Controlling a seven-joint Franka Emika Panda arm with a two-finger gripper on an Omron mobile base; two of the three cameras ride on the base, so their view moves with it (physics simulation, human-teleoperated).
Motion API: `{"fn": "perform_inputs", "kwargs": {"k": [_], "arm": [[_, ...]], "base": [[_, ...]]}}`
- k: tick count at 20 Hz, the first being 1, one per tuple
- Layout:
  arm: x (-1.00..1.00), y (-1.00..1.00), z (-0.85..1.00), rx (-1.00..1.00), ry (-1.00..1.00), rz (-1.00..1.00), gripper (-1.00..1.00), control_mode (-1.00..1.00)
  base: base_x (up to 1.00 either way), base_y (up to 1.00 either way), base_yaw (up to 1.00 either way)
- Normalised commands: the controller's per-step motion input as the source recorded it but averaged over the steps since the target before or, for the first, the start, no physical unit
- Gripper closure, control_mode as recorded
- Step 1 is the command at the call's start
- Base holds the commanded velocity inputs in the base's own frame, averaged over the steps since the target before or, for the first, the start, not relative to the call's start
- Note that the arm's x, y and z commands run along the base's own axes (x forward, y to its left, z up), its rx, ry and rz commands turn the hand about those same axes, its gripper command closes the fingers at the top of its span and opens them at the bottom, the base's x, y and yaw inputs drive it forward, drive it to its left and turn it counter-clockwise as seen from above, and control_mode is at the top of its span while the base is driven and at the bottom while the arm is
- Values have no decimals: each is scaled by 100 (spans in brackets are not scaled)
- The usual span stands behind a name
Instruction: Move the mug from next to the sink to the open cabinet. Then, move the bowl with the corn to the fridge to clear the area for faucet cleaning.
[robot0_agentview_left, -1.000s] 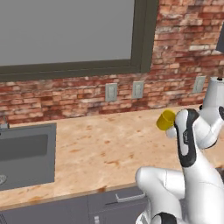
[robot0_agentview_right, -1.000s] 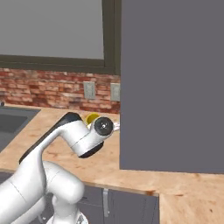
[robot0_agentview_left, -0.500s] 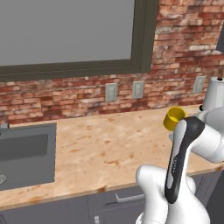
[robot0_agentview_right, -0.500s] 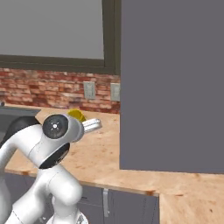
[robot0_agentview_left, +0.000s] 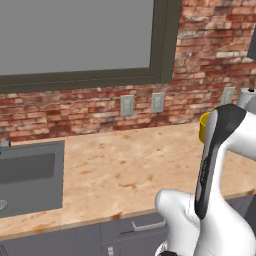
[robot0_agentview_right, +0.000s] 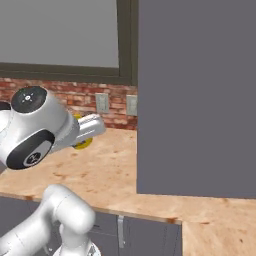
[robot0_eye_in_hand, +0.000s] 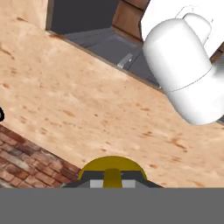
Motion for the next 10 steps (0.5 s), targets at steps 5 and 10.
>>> {"fn": "perform_inputs", "kwargs": {"k": [5,10], "arm": [[-26,6,-5,0,0,0,100,-100],[-20,8,-6,0,0,0,100,100]], "base": [[0,0,0],[-80,42,-10]]}}
